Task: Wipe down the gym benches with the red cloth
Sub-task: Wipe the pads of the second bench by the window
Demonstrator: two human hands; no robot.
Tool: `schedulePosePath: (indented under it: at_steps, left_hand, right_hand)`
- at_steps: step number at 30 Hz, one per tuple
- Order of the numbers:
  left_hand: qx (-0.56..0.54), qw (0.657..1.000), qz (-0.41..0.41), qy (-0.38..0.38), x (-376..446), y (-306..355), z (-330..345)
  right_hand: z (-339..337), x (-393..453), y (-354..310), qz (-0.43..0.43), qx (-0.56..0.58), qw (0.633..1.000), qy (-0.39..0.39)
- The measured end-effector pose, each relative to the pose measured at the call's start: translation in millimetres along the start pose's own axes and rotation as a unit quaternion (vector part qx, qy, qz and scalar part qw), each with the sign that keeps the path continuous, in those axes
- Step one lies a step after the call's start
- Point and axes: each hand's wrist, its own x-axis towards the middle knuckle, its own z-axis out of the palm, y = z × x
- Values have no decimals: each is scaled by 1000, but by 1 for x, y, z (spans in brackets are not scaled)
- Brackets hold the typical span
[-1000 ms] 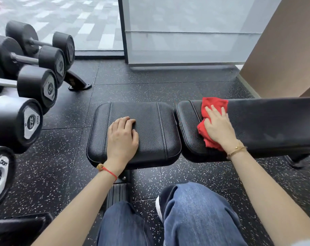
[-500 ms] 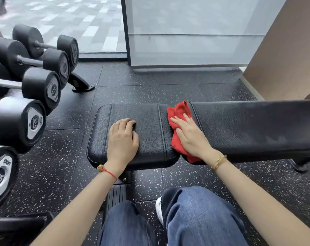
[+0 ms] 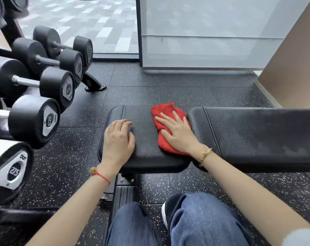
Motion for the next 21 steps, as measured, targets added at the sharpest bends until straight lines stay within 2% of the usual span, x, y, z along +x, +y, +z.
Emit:
schedulePosePath:
  at_steps: [2,4,7,10,12,18,21]
  left_hand:
    - [10,1000,-6,-10,-1,-10,-3]
    - [4,1000,-9,-18,-2,-15,-4]
    - [-7,1000,-17,-19,-4,-16,-3]
    - [-10,1000,-20,-9,-5,-16,-1]
    - [-12,1000,-20,-5,-6,-18,0]
    - [-14,1000,-22,-6,-7,-17,0]
    - [-17,1000,-25,-7,-8,-17,0]
  right_hand:
    - [-4,28,-3,54,-9,998,-9]
    - [-2,47,-16,61,-18,998,-15]
    - [3,38,-33,4,-50,999,-4]
    - [6,3,-34,-93,-51,994,22]
    - [2,-8,-24,-108,-25,994,19]
    - [-3,43,-18,23,-26,999,-18]
    - [4,52,-37,23,-45,999,-3]
